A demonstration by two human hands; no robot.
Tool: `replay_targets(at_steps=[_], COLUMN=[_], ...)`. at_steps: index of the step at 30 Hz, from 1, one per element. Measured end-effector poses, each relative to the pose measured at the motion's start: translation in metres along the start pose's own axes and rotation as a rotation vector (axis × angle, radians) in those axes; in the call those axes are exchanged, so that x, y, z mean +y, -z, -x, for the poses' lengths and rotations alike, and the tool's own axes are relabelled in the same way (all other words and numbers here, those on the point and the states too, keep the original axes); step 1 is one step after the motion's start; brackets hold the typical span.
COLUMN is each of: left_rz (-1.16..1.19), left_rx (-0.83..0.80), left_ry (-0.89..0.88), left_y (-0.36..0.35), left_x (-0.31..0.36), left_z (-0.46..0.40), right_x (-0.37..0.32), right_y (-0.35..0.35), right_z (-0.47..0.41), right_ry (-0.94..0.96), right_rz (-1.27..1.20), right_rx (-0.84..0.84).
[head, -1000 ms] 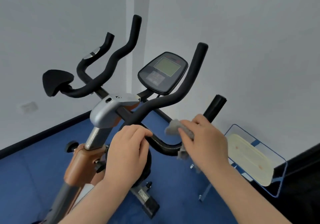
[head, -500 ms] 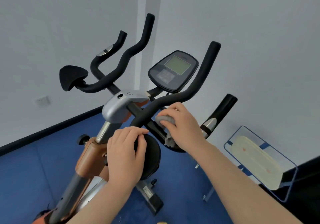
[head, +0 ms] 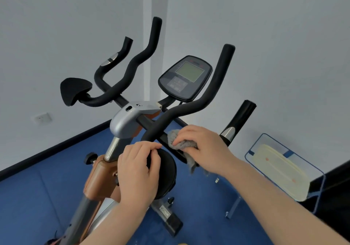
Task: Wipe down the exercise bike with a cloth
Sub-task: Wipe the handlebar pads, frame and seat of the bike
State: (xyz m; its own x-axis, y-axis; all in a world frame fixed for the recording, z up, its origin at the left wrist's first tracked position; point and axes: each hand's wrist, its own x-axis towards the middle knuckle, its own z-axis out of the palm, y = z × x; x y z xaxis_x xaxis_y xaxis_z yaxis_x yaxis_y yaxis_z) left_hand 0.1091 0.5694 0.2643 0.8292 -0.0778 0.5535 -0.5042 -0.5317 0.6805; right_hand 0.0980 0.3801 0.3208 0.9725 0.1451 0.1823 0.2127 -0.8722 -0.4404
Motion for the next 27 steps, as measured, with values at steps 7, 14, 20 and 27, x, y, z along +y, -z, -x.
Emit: replay_targets(at_steps=[7, 14, 20, 27], left_rz=[0.002, 0.02, 0.027, 0.016], left_rx=[0.015, 0.001, -0.016, -0.032], left_ry=[-0.007, -0.012, -0.002, -0.016], left_y=[-0.001, 0.001, 0.001, 0.003], left_x=[-0.001, -0.002, -0.001, -0.003], left_z=[0.0, 0.001, 0.0, 0.0], right_x=[-0.022, 0.002, 0.03, 0.054], right_y=[-0.019, 0.001, 0.006, 0.047], right_z=[-0.014, 0.028, 0.051, 0.047], right_ry=[0.018, 0.211, -0.118, -0.166], right_rz=[-0.091, 0.207, 0.21, 0.326], right_rx=[0.135, 0.126, 0.688, 0.659])
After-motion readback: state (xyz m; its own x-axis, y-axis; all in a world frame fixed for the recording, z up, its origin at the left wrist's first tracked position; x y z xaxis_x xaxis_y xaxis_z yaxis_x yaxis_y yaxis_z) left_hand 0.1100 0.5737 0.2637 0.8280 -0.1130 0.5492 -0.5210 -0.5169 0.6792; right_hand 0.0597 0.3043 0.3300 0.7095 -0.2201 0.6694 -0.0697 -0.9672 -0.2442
